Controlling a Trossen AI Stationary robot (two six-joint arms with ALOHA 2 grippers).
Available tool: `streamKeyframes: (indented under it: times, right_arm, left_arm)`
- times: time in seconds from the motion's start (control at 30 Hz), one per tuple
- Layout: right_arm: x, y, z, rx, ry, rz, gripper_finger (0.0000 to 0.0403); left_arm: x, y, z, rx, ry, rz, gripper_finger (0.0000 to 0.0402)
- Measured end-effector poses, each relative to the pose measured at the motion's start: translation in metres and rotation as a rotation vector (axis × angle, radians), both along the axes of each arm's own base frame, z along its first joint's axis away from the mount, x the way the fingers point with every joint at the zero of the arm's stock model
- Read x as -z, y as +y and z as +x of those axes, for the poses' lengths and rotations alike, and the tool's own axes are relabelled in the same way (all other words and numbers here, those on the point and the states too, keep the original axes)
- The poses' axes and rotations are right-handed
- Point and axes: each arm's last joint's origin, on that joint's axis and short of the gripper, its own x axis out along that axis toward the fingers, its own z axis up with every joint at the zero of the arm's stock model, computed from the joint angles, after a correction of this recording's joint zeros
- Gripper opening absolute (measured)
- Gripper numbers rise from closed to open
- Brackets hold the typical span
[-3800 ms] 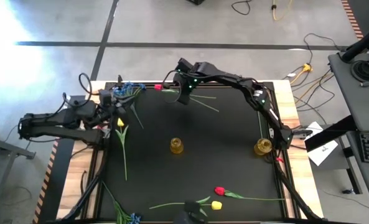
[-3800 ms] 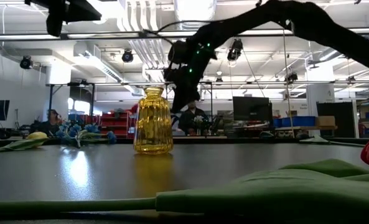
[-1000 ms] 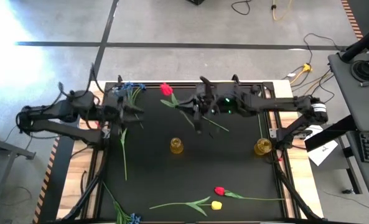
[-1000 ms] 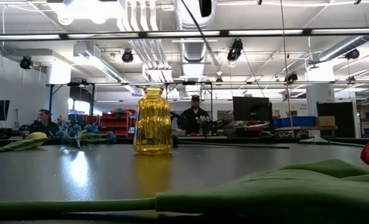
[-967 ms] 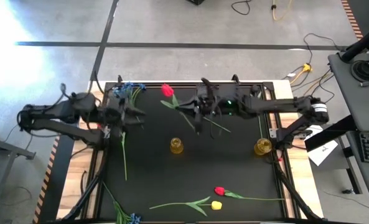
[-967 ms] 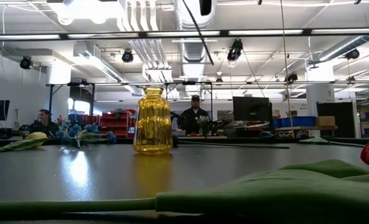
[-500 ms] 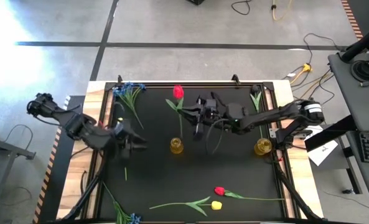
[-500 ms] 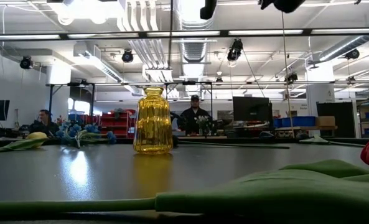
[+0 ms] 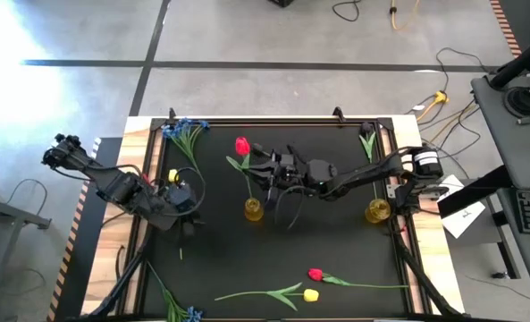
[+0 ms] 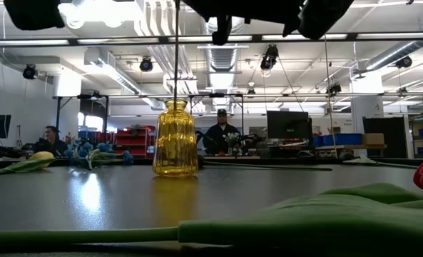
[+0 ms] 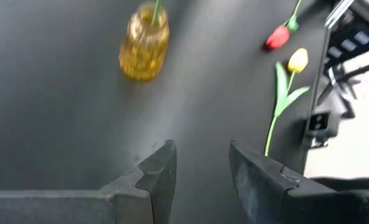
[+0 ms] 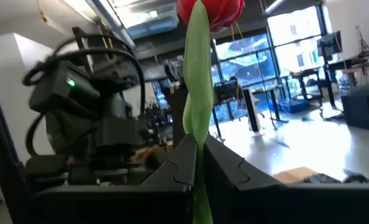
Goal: Sort flowers into vase by color
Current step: Put the top red flower into the left yellow vase, then put the red flower into the left yellow vase
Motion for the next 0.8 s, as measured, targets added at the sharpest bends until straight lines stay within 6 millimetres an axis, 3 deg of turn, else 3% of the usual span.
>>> streamKeyframes:
  times: [0.2, 0.47, 0.63, 0.8]
  right_arm:
    - [0.013, 0.011, 0.004, -0.018, 0.115, -0.046, 0.0025]
    - [-0.004, 0.026, -0.004, -0.06, 0.453, -0.077, 0.0131]
    - [-0.027, 0.045, -0.027, -0.123, 0.761, -0.159, 0.0184]
    - [-0.051, 0.072, -0.066, -0.191, 1.077, -0.137, 0.0211]
  left_arm:
    - [-0.001, 0.002, -0.004, 0.004, 0.002, -0.007, 0.0135]
    - [-0.005, 0.012, -0.018, -0.006, -0.01, 0.023, 0.0135]
    - [-0.001, 0.011, -0.013, -0.021, -0.055, 0.078, 0.0135]
    - [0.006, 0.009, -0.014, -0.006, 0.02, 0.065, 0.0135]
